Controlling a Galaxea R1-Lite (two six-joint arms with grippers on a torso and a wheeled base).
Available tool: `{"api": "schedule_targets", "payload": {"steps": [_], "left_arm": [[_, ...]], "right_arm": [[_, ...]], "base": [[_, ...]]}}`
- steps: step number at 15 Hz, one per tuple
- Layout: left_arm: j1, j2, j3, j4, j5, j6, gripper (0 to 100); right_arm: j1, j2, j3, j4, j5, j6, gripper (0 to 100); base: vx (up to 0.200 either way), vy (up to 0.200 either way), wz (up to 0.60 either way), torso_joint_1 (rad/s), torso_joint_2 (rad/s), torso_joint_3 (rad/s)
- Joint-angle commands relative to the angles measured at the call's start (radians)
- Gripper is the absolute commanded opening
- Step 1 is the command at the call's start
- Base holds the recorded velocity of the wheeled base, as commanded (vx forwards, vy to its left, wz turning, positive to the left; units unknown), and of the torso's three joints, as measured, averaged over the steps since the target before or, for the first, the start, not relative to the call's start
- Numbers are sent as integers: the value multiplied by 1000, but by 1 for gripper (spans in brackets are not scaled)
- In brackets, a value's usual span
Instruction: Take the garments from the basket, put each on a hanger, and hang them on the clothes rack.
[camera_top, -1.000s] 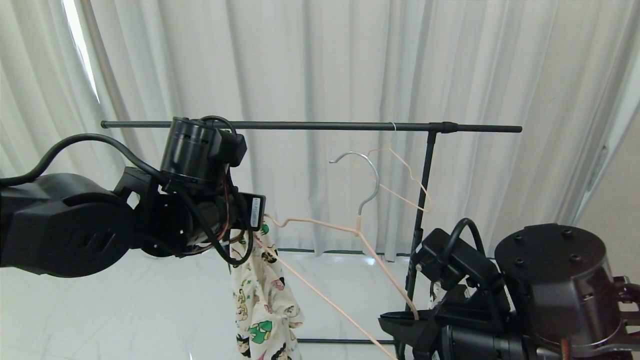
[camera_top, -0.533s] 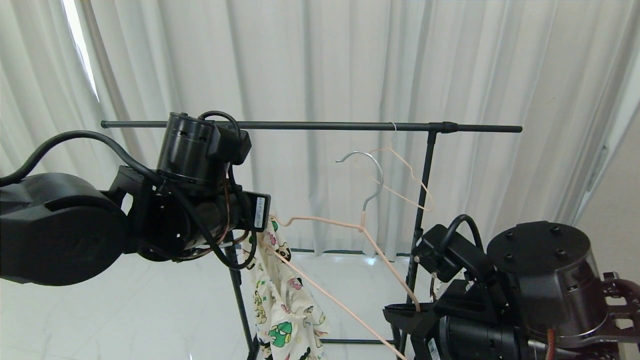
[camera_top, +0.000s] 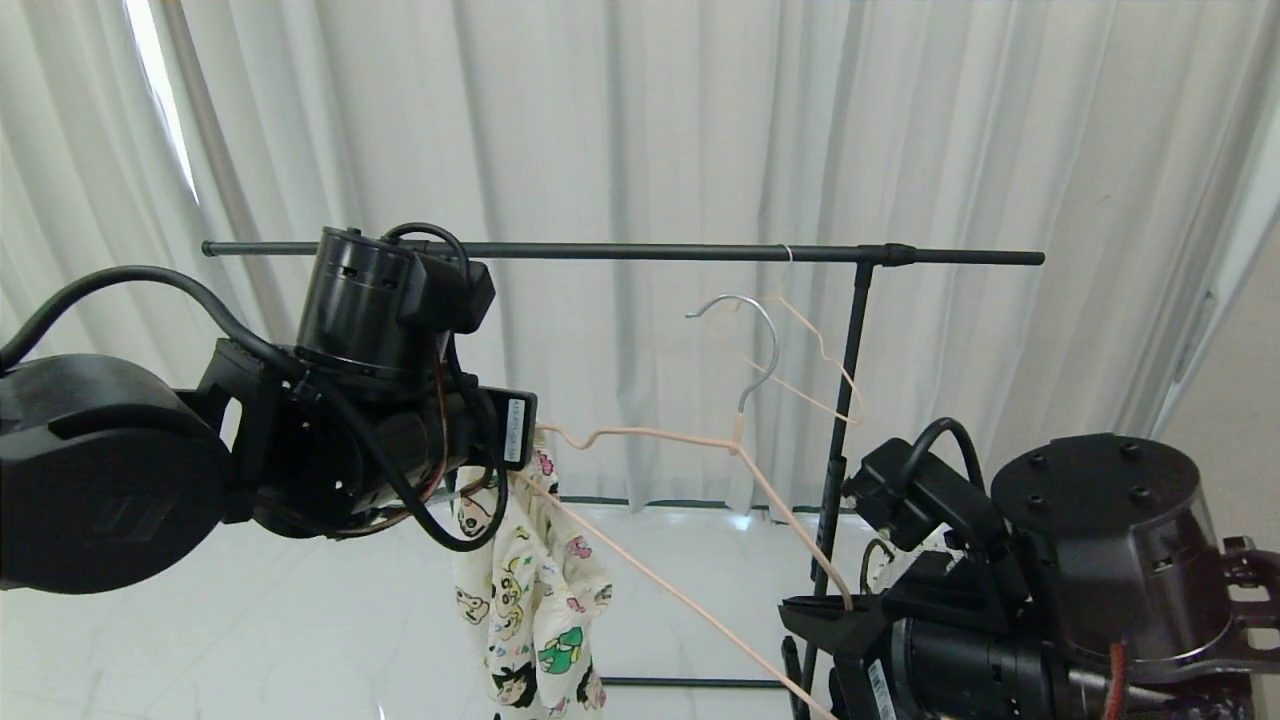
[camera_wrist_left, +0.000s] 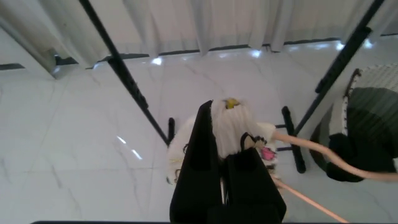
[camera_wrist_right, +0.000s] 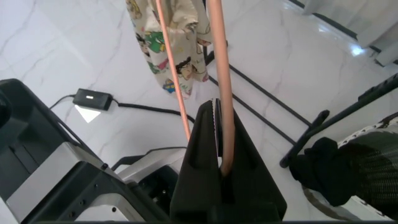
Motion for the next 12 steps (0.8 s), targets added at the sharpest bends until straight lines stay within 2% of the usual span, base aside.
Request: {"api": "schedule_targets", "payload": {"steps": [1, 5, 12], "left_arm": [[-38, -7, 5, 1, 0, -13, 0], [-80, -9, 1, 0, 0, -19, 0], [-219, -16, -44, 1, 0, -93, 0]], "right_arm": [[3, 31, -22, -6, -1, 0, 0], [9, 69, -60, -9, 1, -2, 0], [36, 169, -155, -11, -1, 4, 0]], "base": [[0, 0, 0, 0, 0, 0], [0, 0, 0, 0, 0, 0], [0, 0, 0, 0, 0, 0]]}}
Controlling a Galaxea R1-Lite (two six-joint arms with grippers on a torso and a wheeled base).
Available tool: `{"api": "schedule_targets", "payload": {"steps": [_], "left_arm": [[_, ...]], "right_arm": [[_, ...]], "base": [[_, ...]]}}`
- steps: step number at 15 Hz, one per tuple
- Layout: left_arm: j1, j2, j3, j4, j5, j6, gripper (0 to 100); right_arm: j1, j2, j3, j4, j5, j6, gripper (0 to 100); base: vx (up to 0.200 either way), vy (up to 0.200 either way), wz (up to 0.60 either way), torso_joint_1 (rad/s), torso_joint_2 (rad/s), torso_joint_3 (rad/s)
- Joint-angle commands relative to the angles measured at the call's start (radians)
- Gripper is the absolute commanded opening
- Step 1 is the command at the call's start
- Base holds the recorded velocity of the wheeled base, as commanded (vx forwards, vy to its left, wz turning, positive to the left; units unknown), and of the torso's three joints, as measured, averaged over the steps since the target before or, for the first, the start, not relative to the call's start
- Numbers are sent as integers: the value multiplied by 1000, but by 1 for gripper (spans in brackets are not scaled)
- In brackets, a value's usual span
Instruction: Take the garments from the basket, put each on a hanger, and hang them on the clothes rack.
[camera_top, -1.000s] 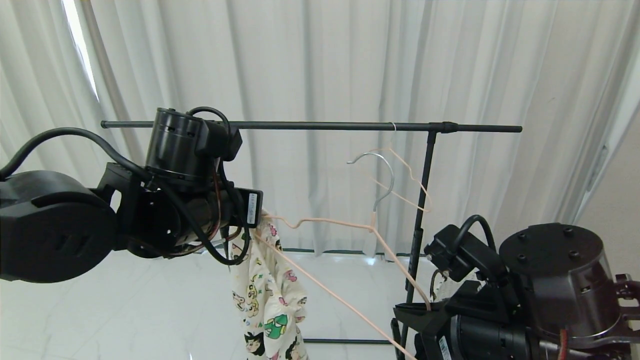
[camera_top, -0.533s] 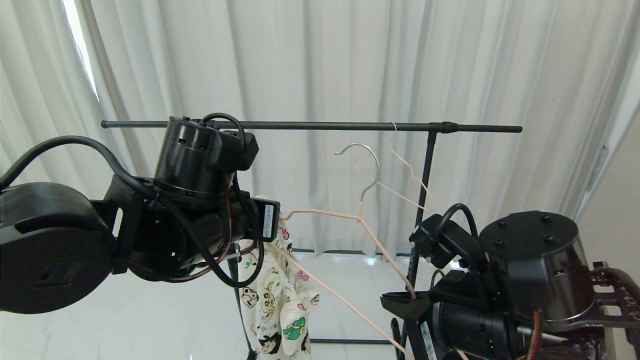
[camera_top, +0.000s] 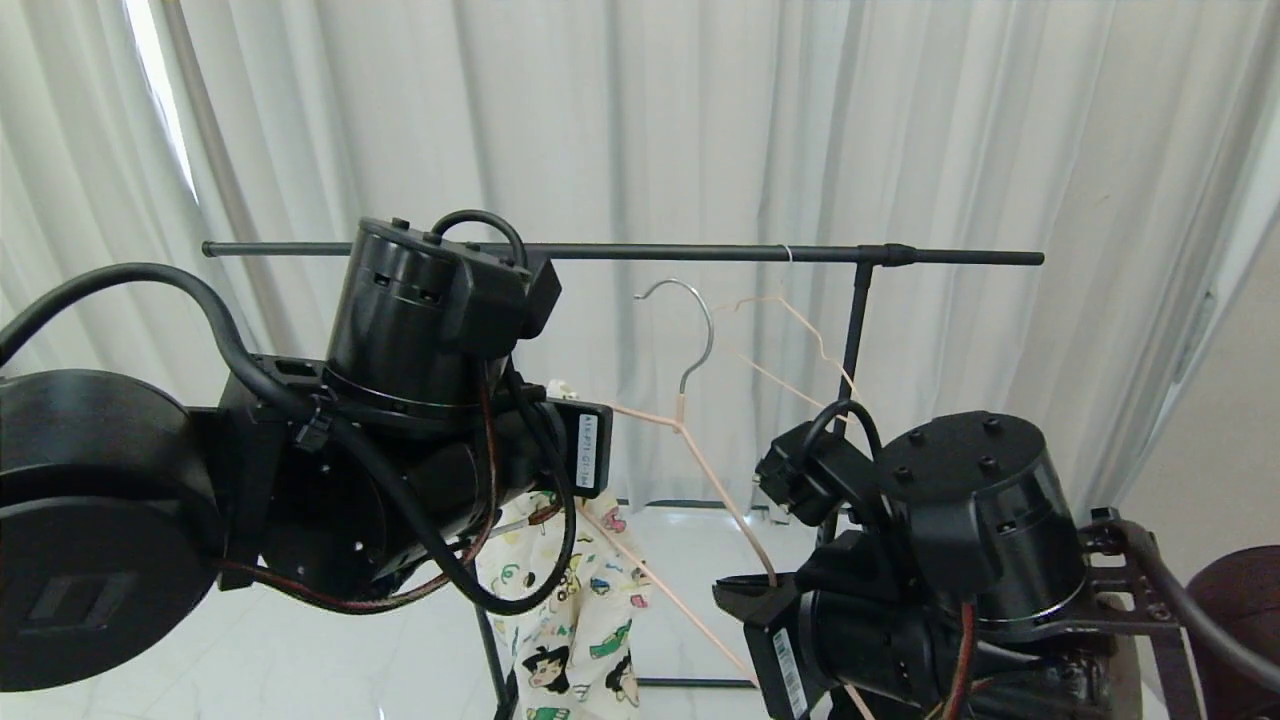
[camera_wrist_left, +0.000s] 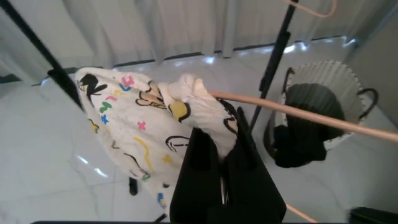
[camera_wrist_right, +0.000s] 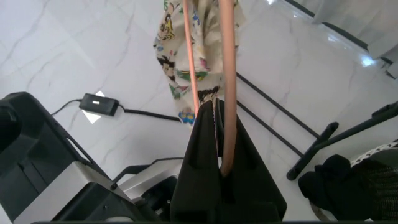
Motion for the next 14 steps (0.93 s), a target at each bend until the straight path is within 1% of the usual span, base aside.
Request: {"api": "schedule_targets", "payload": {"steps": [1, 3, 6, 9, 11, 13, 14], "left_arm": [[-34, 1, -25, -1, 0, -3, 0], [-38, 1, -30, -1, 0, -3, 0], [-38, -14, -30, 1, 0, 1, 0], [-101, -18, -34, 1, -1, 2, 0], [-109, -18, -33, 1, -1, 5, 0], [-106, -18, -31, 1, -3, 17, 0], [-100, -18, -31, 1, -1, 27, 0]], "right_arm": [[7, 47, -31, 1, -1, 1, 0], [6, 62, -50, 1, -1, 12, 0], [6, 62, -50, 2, -2, 46, 0], [6, 70, -50, 2, -2, 50, 0], [4, 70, -50, 1, -4, 56, 0], [1, 67, -47, 1, -16, 60, 0], [2, 67, -48, 1, -42, 78, 0]], "base": [[0, 0, 0, 0, 0, 0], [0, 0, 0, 0, 0, 0], [0, 0, 0, 0, 0, 0], [0, 0, 0, 0, 0, 0], [0, 0, 0, 0, 0, 0], [0, 0, 0, 0, 0, 0], [0, 0, 0, 0, 0, 0]]}}
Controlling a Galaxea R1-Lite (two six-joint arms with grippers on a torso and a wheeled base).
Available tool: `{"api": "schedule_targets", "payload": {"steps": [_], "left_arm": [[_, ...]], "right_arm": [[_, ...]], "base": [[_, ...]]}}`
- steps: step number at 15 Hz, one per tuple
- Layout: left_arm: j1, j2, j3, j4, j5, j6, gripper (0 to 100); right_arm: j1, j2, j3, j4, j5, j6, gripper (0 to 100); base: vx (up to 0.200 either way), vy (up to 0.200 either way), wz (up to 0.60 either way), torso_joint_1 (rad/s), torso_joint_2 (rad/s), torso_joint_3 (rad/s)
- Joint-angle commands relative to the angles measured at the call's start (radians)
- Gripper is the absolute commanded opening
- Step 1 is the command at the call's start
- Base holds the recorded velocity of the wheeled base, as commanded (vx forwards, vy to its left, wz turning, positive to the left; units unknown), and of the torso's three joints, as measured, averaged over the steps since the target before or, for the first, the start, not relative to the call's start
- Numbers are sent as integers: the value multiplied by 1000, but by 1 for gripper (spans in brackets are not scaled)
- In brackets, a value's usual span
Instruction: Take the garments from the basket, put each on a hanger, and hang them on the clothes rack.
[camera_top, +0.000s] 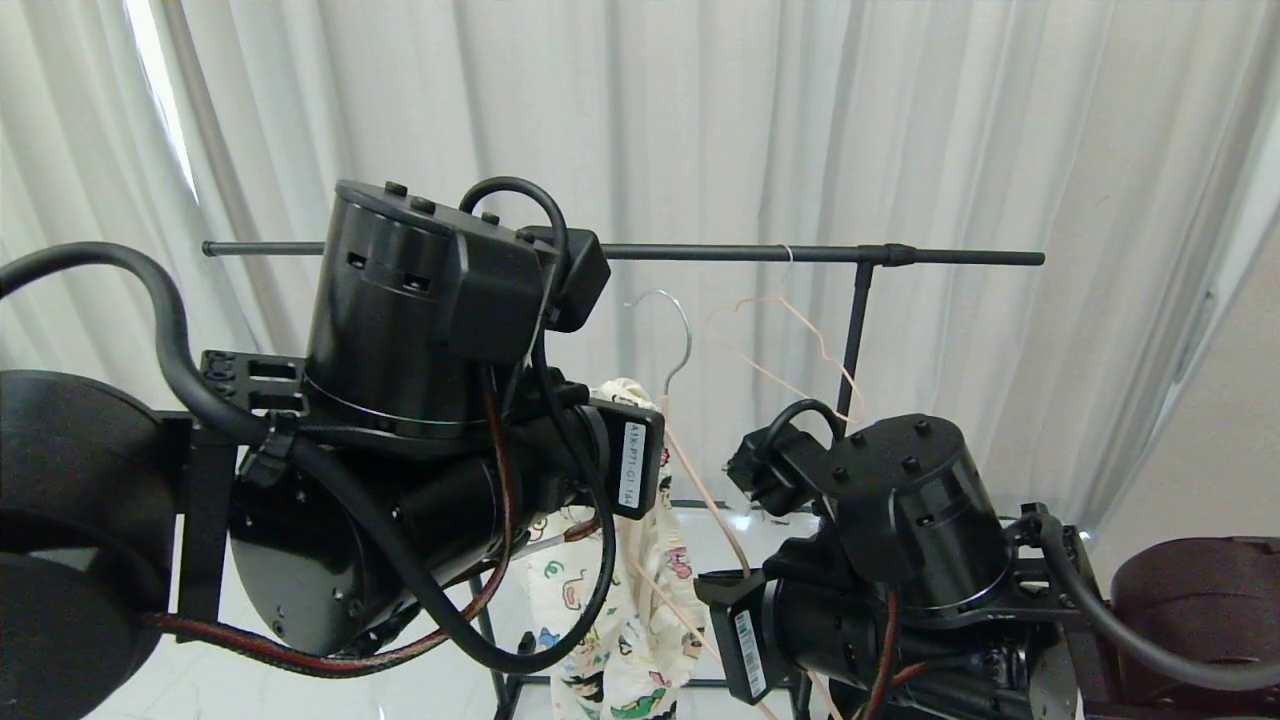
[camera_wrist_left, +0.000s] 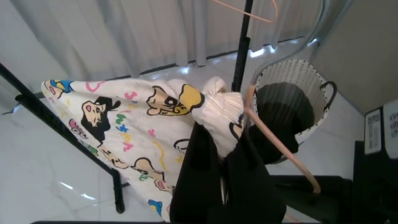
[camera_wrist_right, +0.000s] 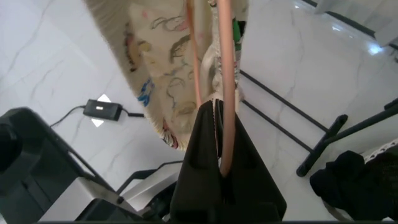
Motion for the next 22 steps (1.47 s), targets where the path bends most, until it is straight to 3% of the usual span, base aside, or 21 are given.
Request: {"api": "schedule_targets", "payload": {"steps": [1, 2, 3, 5, 8, 15, 18, 21, 22], "left_arm": [[6, 0, 0, 0, 0, 1, 0], [7, 0, 0, 0, 0, 1, 0], [7, 0, 0, -2, 1, 1, 100], [15, 0, -4, -5, 1, 1, 100], [24, -28, 0, -5, 1, 19, 100], [21, -103, 74, -5, 1, 18, 100], [22, -147, 132, -6, 3, 18, 100], [85, -221, 238, -8, -5, 38, 100], [116, -261, 276, -13, -52, 61, 100]], "right_arm": [[1, -3, 2, -1, -16, 10, 0], [1, -6, 3, -1, -24, 15, 0], [1, -18, 5, -1, -30, 15, 0], [0, -32, 8, -28, -33, 15, 0], [-3, -28, 65, -211, -57, -1, 0], [-54, -26, 167, -442, -79, -88, 0], [-75, -37, 241, -548, -77, -140, 0], [-106, -49, 304, -679, -79, -203, 0], [-114, -49, 319, -737, -79, -234, 0]], "base": [[0, 0, 0, 0, 0, 0], [0, 0, 0, 0, 0, 0], [0, 0, 0, 0, 0, 0], [0, 0, 0, 0, 0, 0], [0, 0, 0, 0, 0, 0], [0, 0, 0, 0, 0, 0], [0, 0, 0, 0, 0, 0], [0, 0, 0, 0, 0, 0], [0, 0, 0, 0, 0, 0]]}}
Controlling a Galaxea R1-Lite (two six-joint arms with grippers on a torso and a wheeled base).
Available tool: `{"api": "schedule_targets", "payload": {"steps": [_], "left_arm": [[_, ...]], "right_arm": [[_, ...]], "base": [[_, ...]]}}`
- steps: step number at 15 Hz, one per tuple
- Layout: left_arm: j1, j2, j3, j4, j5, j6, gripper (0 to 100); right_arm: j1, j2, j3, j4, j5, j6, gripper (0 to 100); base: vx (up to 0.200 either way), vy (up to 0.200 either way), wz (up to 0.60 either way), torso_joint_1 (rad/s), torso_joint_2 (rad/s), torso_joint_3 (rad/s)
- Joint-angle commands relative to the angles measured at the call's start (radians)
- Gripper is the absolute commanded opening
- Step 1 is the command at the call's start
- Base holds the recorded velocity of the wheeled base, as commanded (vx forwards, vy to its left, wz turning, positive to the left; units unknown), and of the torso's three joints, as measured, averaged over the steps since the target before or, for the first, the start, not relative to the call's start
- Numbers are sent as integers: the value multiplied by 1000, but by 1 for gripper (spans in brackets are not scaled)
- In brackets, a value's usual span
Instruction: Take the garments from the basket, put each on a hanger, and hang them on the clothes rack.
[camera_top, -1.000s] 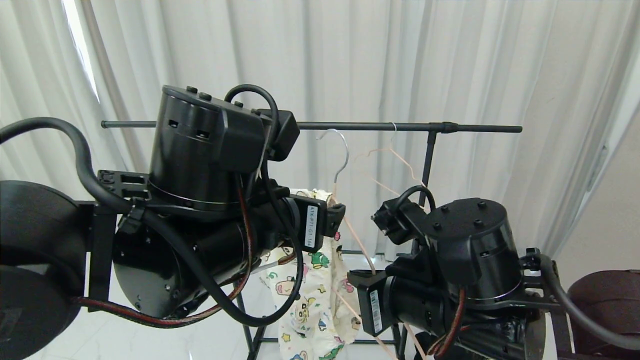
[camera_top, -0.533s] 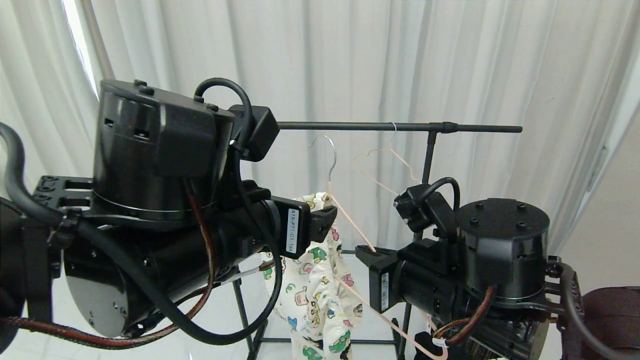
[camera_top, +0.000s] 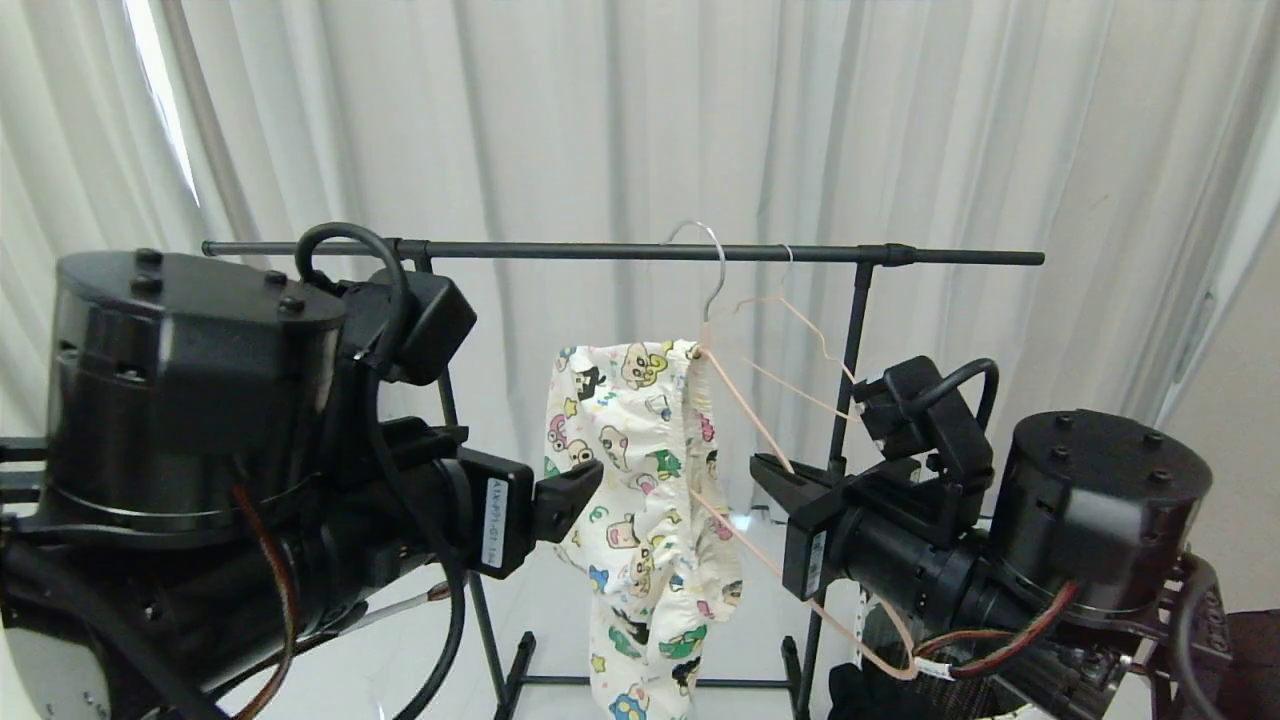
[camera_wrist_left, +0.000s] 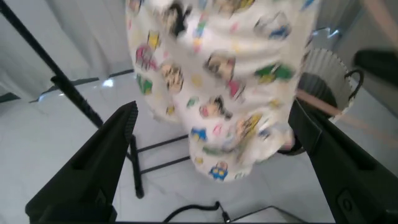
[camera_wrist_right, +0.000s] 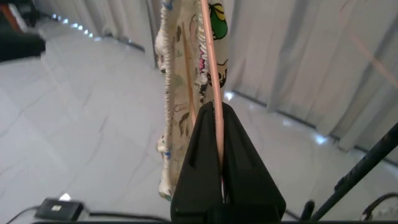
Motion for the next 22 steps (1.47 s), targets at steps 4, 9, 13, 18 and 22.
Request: {"api": "schedule_targets", "payload": {"steps": [4, 9, 13, 18, 22], "left_arm": [[249, -182, 177, -40, -377, 210, 100], [319, -273, 292, -75, -486, 431, 100], [308, -283, 302, -75, -663, 458, 100], [272, -349, 367, -74, -781, 474, 100], [189, -351, 424, -74, -841, 561, 100]], "right_arm": [[-27, 12, 130, -215, 4, -132, 0], [10, 10, 315, -419, 78, -210, 0], [20, 15, 479, -553, 215, -265, 0], [80, -21, 611, -577, 314, -324, 0], [201, -31, 611, -577, 314, -348, 0]], "base": [[0, 0, 0, 0, 0, 0], [0, 0, 0, 0, 0, 0], [0, 0, 0, 0, 0, 0], [0, 0, 0, 0, 0, 0], [0, 0, 0, 0, 0, 0]]}}
